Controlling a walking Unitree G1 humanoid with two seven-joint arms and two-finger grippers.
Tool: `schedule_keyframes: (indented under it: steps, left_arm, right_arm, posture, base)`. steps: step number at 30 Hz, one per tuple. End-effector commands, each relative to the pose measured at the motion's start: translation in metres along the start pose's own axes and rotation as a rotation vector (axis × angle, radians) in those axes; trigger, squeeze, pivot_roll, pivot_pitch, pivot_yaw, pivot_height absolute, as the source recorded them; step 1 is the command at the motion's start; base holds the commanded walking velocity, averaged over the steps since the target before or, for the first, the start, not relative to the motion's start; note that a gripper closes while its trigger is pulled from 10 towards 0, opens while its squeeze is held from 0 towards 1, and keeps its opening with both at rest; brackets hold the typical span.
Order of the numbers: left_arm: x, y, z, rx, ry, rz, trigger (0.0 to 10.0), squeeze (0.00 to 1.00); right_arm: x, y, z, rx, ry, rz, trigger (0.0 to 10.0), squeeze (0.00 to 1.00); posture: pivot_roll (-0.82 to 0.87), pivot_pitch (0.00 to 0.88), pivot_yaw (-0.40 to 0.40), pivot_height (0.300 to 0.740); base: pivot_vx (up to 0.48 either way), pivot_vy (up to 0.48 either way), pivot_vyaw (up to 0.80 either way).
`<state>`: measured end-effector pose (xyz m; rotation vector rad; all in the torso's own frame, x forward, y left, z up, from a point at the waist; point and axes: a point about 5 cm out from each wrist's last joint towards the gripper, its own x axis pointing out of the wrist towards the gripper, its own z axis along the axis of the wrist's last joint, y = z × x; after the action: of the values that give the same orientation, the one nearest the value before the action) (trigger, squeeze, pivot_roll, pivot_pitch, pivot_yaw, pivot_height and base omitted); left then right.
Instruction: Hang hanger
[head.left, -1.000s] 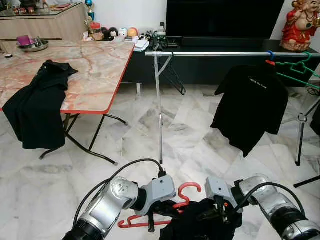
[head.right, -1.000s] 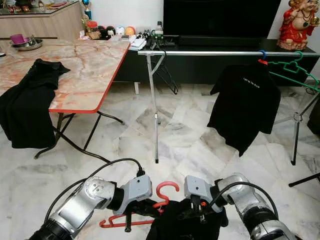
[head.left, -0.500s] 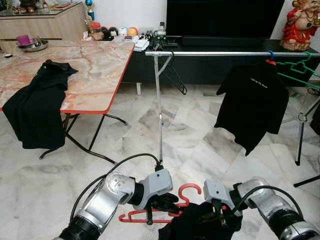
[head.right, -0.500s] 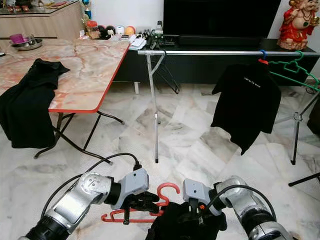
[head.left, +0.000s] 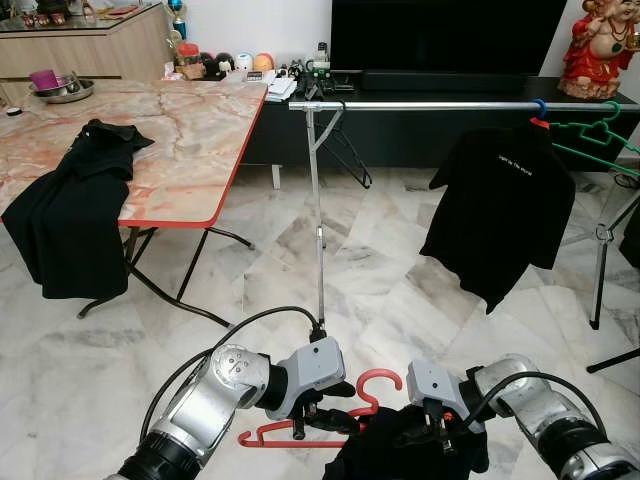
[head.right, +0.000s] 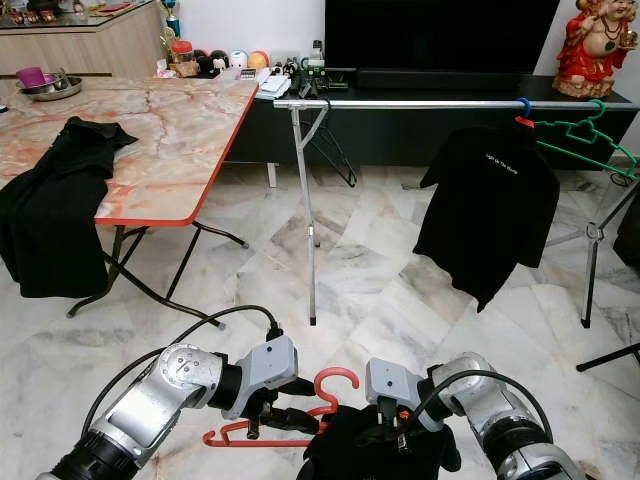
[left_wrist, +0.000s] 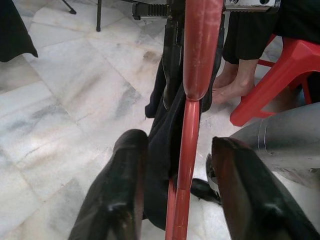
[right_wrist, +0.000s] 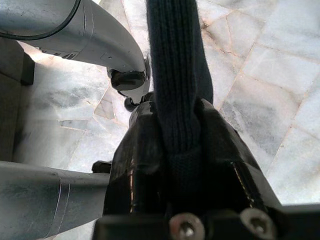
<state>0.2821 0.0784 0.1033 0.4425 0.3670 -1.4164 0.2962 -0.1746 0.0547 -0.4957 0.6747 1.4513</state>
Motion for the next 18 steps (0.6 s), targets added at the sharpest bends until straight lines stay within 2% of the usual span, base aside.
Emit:
schedule_keyframes:
  steps: [1, 9, 10, 11, 14, 18]
  left_arm:
    - [-0.002, 0.002, 0.009, 0.035, -0.024, 0.004, 10.0, 1.00]
    - [-0.003, 0.002, 0.009, 0.033, -0.024, 0.003, 10.0, 1.00]
    - [-0.016, 0.002, -0.009, -0.012, 0.023, 0.041, 10.0, 1.00]
    - [-0.029, 0.000, -0.035, -0.053, 0.126, 0.093, 10.0, 1.00]
    - [-0.027, 0.001, -0.048, -0.062, 0.187, 0.140, 10.0, 1.00]
    - [-0.025, 0.001, -0.056, -0.065, 0.221, 0.158, 10.0, 1.00]
  right_arm:
    - [-0.001, -0.001, 0.001, -0.005, 0.000, -0.002, 0.0, 0.00]
    - [-0.001, -0.001, 0.000, -0.005, 0.002, -0.003, 0.0, 0.00]
    - [0.001, 0.008, -0.018, 0.059, 0.011, -0.034, 0.0, 0.00]
    - [0.004, 0.020, -0.038, 0.128, 0.027, -0.067, 0.0, 0.00]
    - [0.005, 0.019, -0.037, 0.127, 0.021, -0.083, 0.0, 0.00]
    - [0.006, 0.018, -0.034, 0.116, 0.009, -0.085, 0.0, 0.00]
  posture:
    - [0.13, 0.055, -0.047, 0.740]
    - [0.13, 0.055, -0.047, 0.740]
    - [0.12, 0.061, -0.040, 0.740]
    - [0.12, 0.056, -0.038, 0.740]
    - [0.11, 0.052, -0.038, 0.740]
    - [0.11, 0.049, -0.038, 0.740]
  base:
    - [0.000, 0.000, 0.00]
    - [0.000, 0.000, 0.00]
    - [0.000, 0.000, 0.00]
    - [0.000, 0.000, 0.00]
    - [0.000, 0.000, 0.00]
    - [0.000, 0.000, 0.00]
